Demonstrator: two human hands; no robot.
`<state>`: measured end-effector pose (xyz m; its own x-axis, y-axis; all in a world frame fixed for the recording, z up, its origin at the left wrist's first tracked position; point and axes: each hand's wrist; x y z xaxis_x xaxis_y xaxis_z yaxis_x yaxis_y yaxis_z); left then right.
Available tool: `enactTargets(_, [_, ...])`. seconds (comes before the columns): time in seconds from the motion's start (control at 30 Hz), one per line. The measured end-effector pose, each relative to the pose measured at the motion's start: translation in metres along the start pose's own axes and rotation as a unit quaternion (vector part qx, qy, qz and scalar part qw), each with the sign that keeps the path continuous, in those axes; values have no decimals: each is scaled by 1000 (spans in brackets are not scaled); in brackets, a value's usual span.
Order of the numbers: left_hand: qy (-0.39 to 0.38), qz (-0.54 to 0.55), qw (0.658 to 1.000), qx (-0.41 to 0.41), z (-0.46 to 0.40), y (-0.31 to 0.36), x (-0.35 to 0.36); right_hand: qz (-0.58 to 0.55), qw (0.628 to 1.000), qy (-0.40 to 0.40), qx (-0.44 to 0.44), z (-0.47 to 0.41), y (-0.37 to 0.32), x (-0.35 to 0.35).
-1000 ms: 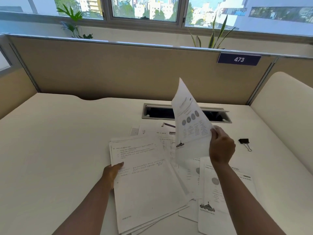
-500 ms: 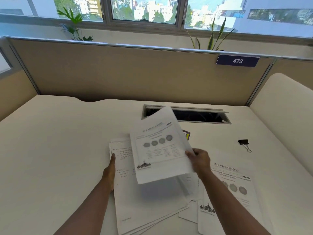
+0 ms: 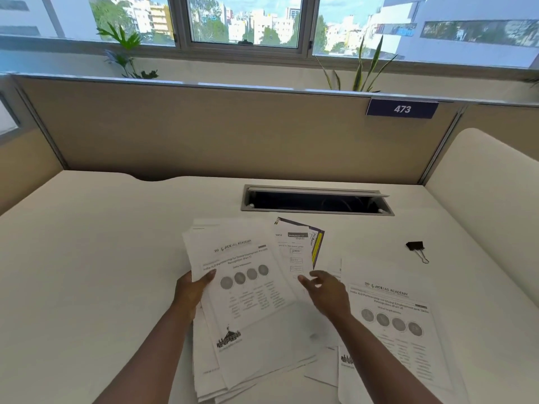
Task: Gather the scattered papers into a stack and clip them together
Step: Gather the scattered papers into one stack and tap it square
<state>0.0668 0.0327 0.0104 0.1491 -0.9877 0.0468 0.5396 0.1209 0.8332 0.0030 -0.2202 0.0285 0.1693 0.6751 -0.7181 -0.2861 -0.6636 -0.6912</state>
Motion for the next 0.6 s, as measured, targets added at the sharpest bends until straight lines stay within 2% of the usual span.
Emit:
enactTargets(0.1, [-70,-11,996,48,7,19,0,-146,989,-34,-8,-5,-3,-8])
enactTargets(0.17, [-126,-12,989,70,13,32,4,-265,959,-98,-12,-6,-5,-10])
enactTargets(0.23, [-170,-8,981,92,20,43,12,-345,928,-130,-48,-7,-6,-12])
enactTargets(0.3, [-194,-3,975,110,25,52,21,-382,917,-101,-59,-5,-11,-13])
enactTargets(0.43, [-214,10,966,148,35,62,36,-401,913,35,-65,-7,-21,-16])
enactTargets(0.6, [-219,4,959,181,38,63,47,-417,895,120,-98,-9,-27,-22])
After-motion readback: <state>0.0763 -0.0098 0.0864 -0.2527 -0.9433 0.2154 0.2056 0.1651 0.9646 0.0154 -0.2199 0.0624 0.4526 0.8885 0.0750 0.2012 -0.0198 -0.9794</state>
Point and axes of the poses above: each hand's wrist, its own z-axis away from the middle knuckle, its own x-axis out of the palm, y = z × x, and after that the axes turned 10 degrees about -x, right-handed
